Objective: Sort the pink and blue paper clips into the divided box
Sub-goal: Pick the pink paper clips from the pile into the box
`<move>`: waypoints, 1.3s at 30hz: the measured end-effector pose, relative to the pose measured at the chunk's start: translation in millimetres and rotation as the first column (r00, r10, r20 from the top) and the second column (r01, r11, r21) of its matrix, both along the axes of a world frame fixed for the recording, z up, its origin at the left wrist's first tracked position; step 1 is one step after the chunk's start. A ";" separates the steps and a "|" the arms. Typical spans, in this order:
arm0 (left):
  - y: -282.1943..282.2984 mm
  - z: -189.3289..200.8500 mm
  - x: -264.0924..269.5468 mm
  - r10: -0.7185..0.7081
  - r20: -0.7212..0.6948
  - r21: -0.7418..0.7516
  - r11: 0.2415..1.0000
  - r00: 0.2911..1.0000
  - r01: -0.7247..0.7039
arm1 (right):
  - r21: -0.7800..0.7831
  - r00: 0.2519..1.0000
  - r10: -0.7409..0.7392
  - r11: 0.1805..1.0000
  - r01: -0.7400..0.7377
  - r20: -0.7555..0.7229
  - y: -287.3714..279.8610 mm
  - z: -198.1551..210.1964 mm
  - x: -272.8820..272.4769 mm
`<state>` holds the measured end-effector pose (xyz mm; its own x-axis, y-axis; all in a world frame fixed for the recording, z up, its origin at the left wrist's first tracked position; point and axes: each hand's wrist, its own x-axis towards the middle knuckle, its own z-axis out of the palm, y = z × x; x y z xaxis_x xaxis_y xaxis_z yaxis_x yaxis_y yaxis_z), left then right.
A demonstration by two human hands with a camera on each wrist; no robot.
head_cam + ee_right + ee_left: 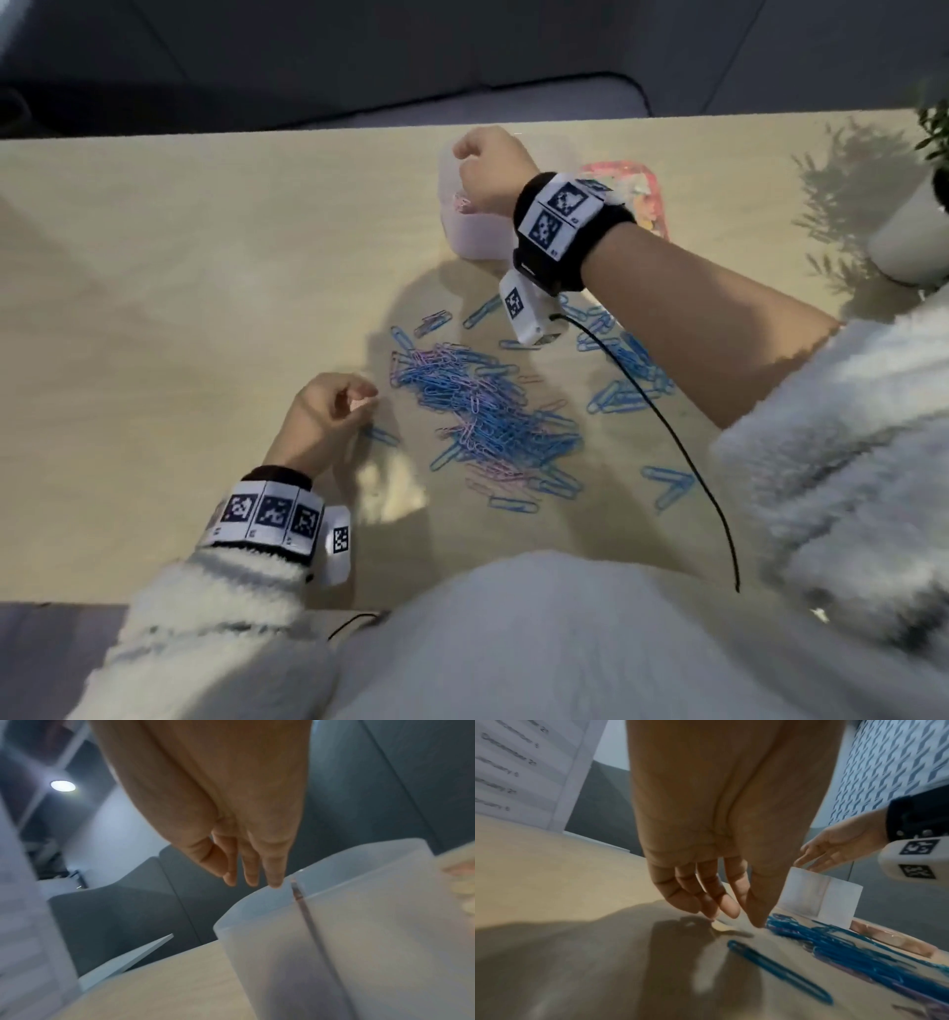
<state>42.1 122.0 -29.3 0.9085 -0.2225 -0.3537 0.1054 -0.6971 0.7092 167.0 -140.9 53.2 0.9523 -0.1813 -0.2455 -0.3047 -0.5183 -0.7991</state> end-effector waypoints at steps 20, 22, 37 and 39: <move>-53.1 5.6 9.7 -0.158 0.208 0.282 0.955 0.965 0.095 | -0.290 0.928 0.332 0.883 -0.368 -0.169 28.9 -77.1 -116.2; -48.5 8.8 10.2 -0.075 0.204 0.164 0.986 0.976 0.042 | -0.222 0.958 0.264 0.933 -0.283 -0.112 17.1 -74.9 -120.0; -34.4 4.5 21.5 0.082 -0.025 -0.201 0.976 0.996 -0.085 | 0.165 0.976 0.071 0.986 -0.037 -0.206 -23.6 -57.4 -149.1; -34.1 9.7 24.5 0.124 -0.008 -0.231 0.965 0.992 -0.122 | 0.127 0.967 0.061 0.991 -0.030 -0.246 -25.2 -58.1 -149.8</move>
<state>66.5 87.9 -19.6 0.9361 -0.1835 -0.3002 0.1752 -0.4969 0.8500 17.3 -166.1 -4.9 0.8648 -0.0932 -0.4934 -0.4803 -0.4402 -0.7586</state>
